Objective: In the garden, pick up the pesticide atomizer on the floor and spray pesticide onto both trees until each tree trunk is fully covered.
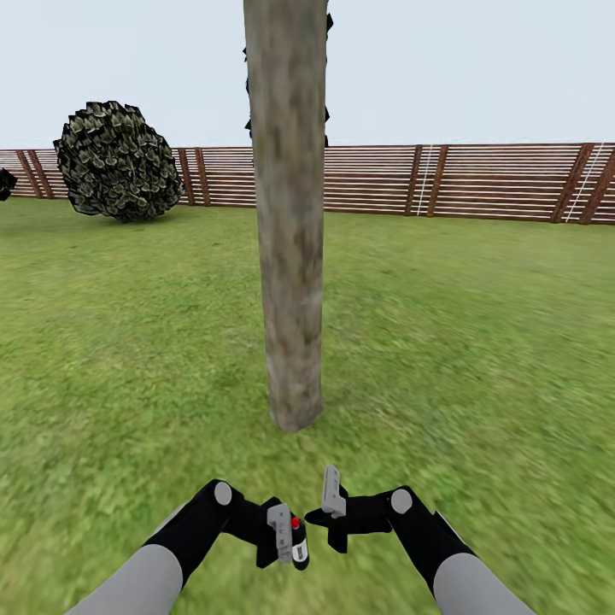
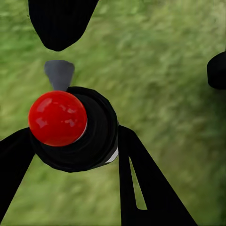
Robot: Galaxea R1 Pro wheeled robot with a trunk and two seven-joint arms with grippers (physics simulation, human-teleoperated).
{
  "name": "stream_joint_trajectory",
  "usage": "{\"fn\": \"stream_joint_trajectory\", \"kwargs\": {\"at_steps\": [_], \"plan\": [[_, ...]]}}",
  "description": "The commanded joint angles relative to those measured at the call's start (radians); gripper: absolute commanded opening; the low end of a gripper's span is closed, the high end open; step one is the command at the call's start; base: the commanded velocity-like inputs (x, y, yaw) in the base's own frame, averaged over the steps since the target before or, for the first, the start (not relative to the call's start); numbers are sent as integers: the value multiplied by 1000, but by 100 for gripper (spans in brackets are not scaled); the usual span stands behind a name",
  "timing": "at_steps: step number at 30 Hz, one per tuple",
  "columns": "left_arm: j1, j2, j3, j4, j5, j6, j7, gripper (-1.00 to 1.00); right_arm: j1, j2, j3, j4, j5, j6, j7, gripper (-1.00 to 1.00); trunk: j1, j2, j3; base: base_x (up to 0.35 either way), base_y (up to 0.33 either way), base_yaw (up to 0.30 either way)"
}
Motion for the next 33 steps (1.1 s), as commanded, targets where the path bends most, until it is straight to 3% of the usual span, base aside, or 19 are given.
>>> {"fn": "stream_joint_trajectory", "kwargs": {"at_steps": [1, 27, 31, 33], "plan": [[0, 0, 0, 0, 0, 0, 0, -100, 0, 0, 0, 0, 0, 0, 0, -100, 0, 0, 0, 0, 0, 0], [0, -15, 0, 0, 0, -2, 7, -100, 0, 0, 0, 0, 0, 0, 0, -100, 0, 0, 0, 0, 0, 0], [2, -7, 0, 2, -3, -2, 7, -100, 0, 0, 0, 0, 0, 0, 0, -100, 0, 0, 0, 0, 0, 0], [6, 16, 1, 4, -10, -3, 8, -100, 0, 0, 0, 0, 0, 0, 0, -100, 0, 0, 0, 0, 0, 0]]}}
